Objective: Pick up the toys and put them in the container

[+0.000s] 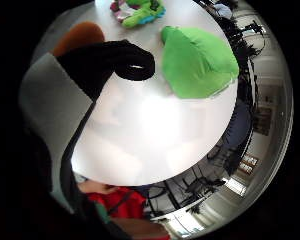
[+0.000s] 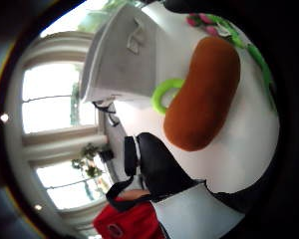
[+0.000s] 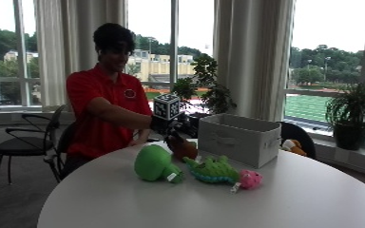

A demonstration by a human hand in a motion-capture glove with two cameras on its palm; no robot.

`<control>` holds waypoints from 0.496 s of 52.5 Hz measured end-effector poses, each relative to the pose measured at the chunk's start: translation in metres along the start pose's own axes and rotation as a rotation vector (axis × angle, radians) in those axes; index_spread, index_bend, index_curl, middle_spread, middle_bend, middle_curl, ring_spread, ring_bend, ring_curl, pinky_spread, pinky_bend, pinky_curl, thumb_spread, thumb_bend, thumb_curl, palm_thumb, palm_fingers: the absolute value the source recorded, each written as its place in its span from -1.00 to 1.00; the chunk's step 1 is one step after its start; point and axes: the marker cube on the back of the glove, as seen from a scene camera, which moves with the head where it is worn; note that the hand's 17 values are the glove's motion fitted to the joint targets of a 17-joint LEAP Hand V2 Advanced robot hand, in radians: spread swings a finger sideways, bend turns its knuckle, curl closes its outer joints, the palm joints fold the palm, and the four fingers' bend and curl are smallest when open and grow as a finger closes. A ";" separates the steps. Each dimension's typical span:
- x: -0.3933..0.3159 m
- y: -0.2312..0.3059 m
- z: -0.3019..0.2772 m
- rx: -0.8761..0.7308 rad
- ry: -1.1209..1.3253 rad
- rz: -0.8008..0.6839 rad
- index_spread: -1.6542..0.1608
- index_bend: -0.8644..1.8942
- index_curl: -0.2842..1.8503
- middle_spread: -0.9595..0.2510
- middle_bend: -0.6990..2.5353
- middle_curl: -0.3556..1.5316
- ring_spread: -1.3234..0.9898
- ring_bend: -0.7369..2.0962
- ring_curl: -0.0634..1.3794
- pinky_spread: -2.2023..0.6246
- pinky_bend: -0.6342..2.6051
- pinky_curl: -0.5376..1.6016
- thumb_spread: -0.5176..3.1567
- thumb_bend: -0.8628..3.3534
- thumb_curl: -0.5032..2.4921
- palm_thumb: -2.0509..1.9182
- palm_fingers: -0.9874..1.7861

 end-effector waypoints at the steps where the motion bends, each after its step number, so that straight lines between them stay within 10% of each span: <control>1: -0.006 0.001 0.006 -0.005 0.002 0.007 0.39 -0.28 -0.51 0.44 -0.51 -0.45 0.09 -0.25 -0.63 0.58 0.16 -0.08 -0.13 -0.61 -0.52 0.01 -0.34; 26: -0.050 -0.024 0.063 -0.319 0.245 0.177 0.39 -0.24 -0.47 0.64 -0.54 -0.51 0.23 -0.30 -0.61 0.57 0.30 -0.08 -0.12 -0.59 -0.48 0.05 -0.45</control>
